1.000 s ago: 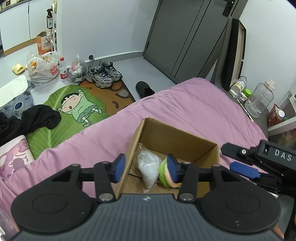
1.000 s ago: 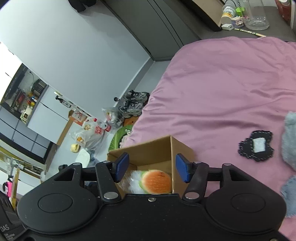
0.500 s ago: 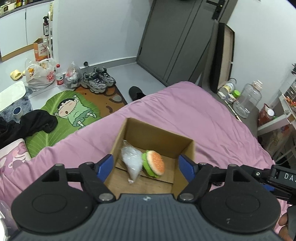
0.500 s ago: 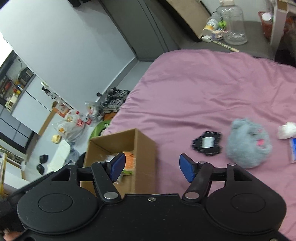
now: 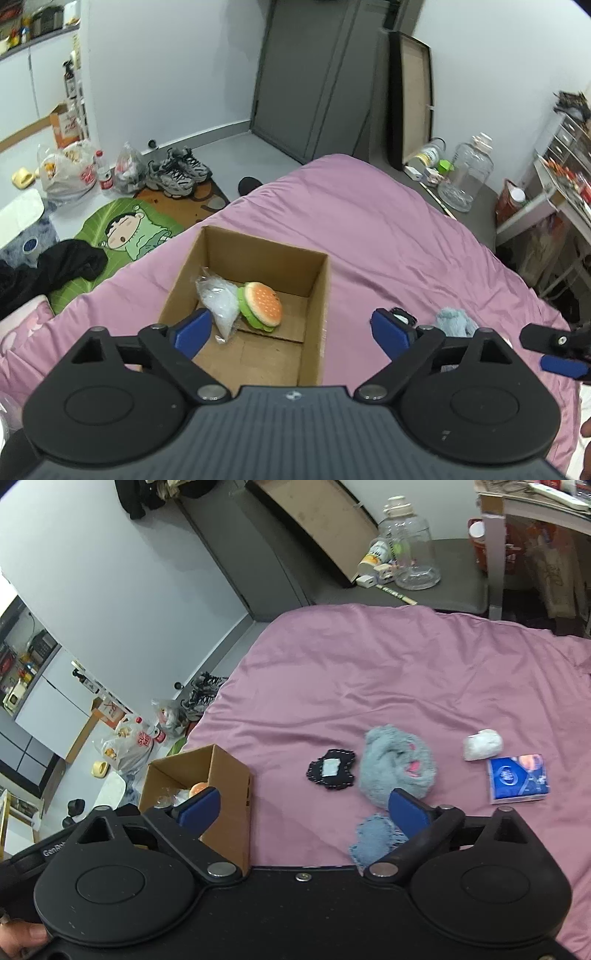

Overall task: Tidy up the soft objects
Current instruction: 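Withdraw both tools from the box back toward the remaining items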

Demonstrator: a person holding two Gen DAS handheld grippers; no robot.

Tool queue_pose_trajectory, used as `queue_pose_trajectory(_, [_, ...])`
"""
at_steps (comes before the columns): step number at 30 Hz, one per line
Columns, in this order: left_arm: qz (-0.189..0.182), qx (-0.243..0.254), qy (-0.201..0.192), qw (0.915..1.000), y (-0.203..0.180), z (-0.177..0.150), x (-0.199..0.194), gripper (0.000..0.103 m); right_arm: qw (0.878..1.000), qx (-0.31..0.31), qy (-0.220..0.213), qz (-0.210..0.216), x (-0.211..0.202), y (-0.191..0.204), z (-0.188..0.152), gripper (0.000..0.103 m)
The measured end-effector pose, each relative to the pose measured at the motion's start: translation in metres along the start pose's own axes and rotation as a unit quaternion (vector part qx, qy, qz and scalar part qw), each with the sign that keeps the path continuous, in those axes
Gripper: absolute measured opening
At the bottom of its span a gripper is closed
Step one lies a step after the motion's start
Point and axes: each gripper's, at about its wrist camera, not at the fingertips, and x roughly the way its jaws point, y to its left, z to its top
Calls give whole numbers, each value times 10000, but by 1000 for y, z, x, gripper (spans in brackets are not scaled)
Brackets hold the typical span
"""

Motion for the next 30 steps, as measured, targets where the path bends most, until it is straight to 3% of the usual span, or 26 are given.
queue_pose_trajectory(6, [-36, 317, -36, 9995, -27, -12, -7, 102, 9998, -48, -14, -197, -17, -24, -7, 103])
queue_pose_trajectory(20, [-222, 708, 101, 9972, -85, -39, -5, 103, 9996, 218, -110, -140, -29, -78, -15, 103])
queue_pose_trajectory(30, [0, 694, 482, 9964, -117, -55, 22, 102, 9984, 508, -123, -224, -21, -118, -13, 103])
